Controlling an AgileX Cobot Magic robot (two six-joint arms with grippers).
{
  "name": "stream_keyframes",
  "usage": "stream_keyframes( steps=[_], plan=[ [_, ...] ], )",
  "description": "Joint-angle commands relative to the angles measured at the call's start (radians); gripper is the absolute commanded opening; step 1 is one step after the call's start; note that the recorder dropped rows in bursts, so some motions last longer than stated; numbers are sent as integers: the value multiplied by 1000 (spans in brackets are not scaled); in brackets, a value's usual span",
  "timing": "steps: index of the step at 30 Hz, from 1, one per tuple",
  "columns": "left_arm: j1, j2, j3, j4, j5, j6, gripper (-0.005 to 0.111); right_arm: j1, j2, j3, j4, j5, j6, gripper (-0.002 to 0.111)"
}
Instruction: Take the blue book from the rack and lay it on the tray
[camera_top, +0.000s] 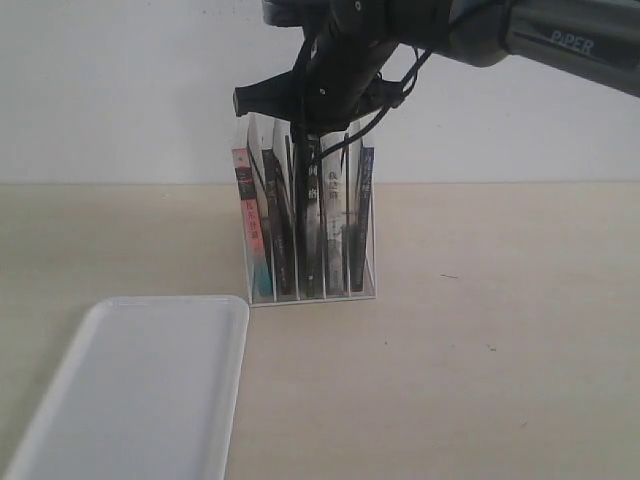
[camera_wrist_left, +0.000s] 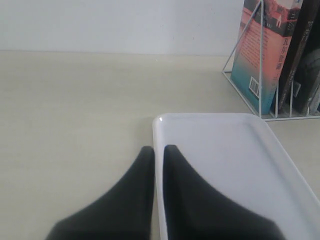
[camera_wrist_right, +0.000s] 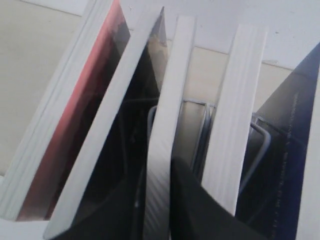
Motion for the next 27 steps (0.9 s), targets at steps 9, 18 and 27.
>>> stream_keyframes(
  steps=[9,18,27],
  plan=[
    [4,-4,4,1,-4,-9,6,13,-62,-17,-65,-44,53,0],
    [4,-4,4,1,-4,-9,6,13,-125,-17,-115,-19,78,0],
    [4,-4,4,1,-4,-9,6,13,-143,-14,-127,-22,91,0]
  ],
)
